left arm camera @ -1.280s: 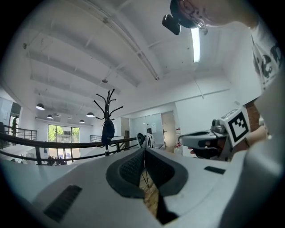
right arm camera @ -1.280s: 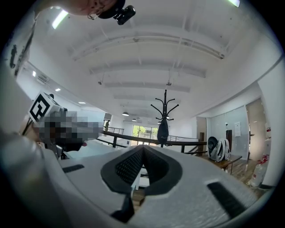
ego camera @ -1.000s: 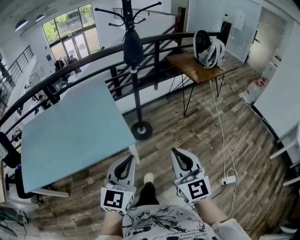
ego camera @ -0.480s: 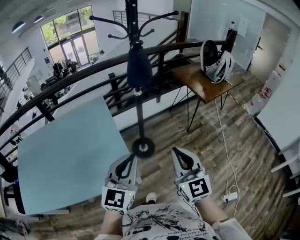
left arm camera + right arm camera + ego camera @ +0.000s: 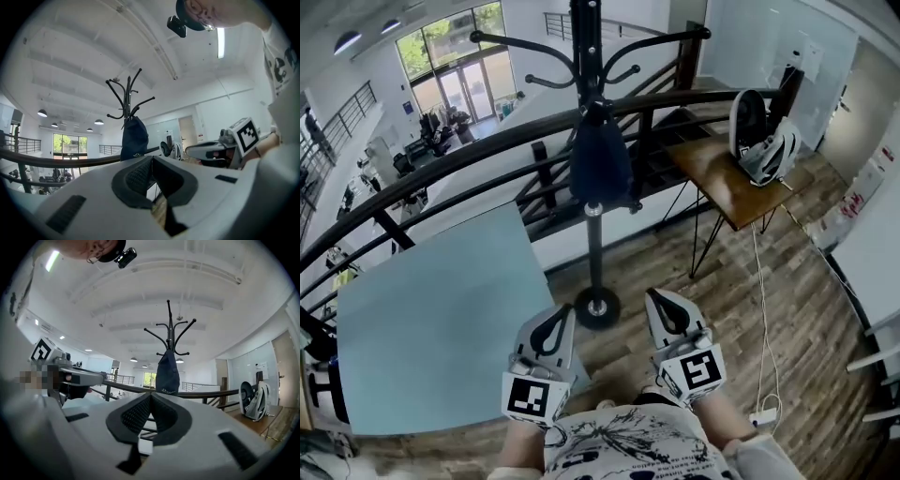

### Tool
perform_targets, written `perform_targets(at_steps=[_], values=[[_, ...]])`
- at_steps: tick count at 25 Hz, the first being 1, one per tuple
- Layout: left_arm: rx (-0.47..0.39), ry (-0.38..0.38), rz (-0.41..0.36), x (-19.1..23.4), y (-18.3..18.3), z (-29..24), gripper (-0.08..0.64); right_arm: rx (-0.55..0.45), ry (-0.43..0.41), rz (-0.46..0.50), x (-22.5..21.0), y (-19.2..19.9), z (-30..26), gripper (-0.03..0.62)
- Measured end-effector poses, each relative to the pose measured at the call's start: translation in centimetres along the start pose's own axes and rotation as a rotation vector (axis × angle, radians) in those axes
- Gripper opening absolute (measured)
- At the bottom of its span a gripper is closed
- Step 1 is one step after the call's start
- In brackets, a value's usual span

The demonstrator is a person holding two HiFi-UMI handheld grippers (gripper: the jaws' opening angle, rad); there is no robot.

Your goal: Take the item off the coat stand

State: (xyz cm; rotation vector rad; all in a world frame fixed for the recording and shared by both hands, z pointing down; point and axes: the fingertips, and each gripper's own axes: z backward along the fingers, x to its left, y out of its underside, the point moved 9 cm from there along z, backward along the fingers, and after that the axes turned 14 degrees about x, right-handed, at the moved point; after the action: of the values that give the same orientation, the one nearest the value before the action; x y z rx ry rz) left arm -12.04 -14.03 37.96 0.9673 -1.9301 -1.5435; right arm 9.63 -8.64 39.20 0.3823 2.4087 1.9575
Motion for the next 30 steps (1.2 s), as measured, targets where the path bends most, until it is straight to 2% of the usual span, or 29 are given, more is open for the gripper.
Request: perform_targets(at_steps=[8,11,15,18,23,30], values=[[-0.016,-0.164,0.038,0.9,-2.3,-4.7,0.005,-0.065,-0.142,0.017,-6.0,-2.1,-6.8,-0.006],[-0.072,-0.232,0.036,0.8,-3.8,-5.8,0.005,-0.117,-0.169,0.03,-8.6,-3.7,-9.0,-0.006],[-0.064,-0.323,0.031,0.5,-4.3,-6.8,0.005,-0.139,-0.21,0.066,-11.0,-5.3,-12.0,-0.003],[-0.065,-0.356,0.051,0.2,-4.0,-7.3,0.005,-0.154,-0.247,0.073,-12.0,-5.9,-14.1,0.074],[-0.096,-0.411,0.059,0.1,-4.3,-8.2,0.005,-0.178,-0.306,0.093,-12.4,-7.6,-17.4,0.261],[-0.096,-0.43,0.064,-0.2,-4.2,-9.4,0.005,-0.164,-0.307,0.079,-12.4,-9.5,-21.5,0.307]])
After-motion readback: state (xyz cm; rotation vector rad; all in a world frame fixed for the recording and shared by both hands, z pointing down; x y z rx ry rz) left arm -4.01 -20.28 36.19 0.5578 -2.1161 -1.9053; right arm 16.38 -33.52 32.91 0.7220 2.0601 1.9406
